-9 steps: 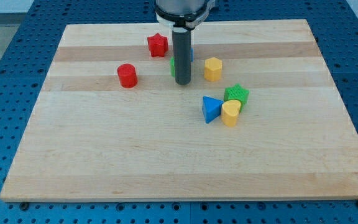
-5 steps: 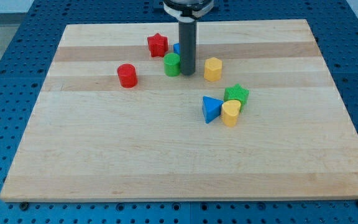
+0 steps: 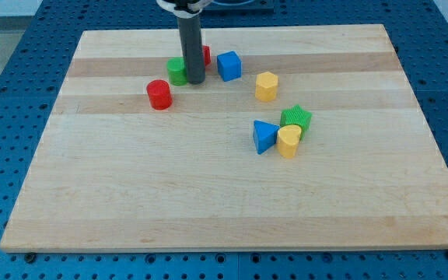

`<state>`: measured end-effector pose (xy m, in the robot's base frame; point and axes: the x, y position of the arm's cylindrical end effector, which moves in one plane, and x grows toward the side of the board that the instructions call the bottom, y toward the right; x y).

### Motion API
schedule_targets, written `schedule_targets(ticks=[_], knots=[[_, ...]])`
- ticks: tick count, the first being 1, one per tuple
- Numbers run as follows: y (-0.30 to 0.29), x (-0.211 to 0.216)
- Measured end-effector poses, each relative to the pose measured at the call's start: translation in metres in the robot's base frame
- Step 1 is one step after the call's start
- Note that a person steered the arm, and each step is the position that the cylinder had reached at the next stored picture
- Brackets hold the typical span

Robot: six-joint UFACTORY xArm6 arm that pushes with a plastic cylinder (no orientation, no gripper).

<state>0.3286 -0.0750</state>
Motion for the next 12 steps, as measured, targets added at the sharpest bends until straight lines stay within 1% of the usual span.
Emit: schedule_targets(ticks=[2,3,6,8,10,12], knots=[[-0.052,-0.004],[-0.067,-0.02],[-0.085,-0.065],[-0.117,-0.056],[-0.147,-0.057],[-0.152,-0.06]])
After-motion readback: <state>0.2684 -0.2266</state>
